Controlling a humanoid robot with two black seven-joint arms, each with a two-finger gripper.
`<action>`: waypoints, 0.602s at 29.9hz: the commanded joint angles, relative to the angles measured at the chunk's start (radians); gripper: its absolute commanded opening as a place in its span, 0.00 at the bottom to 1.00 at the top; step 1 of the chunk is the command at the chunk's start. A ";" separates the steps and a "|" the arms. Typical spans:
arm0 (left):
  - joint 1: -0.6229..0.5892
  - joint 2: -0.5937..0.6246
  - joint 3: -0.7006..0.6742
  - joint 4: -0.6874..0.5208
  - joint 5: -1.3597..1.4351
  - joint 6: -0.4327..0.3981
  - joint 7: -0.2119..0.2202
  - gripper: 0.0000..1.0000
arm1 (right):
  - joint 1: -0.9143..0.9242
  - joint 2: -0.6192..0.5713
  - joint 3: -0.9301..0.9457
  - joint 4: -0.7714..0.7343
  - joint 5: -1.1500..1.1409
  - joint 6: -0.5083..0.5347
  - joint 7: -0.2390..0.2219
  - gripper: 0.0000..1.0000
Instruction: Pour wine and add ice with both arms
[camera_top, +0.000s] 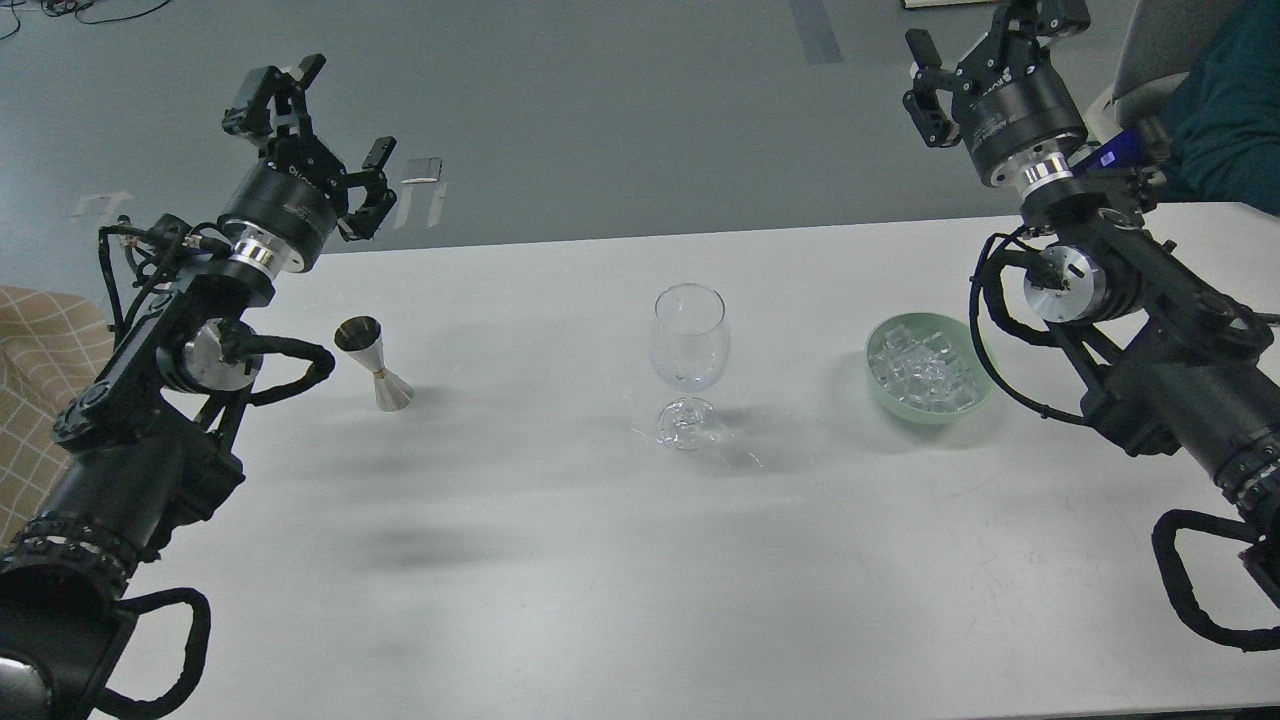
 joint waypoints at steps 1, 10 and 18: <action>-0.001 -0.013 0.002 -0.005 0.001 0.004 -0.004 0.98 | -0.001 -0.001 -0.001 -0.002 0.000 -0.001 0.000 1.00; -0.003 -0.008 0.002 -0.009 -0.001 -0.009 0.009 0.98 | 0.001 0.001 -0.001 0.001 0.000 -0.004 0.000 1.00; 0.037 0.045 -0.015 -0.161 -0.148 0.007 0.153 0.96 | 0.004 0.001 -0.004 0.003 -0.002 -0.009 0.000 1.00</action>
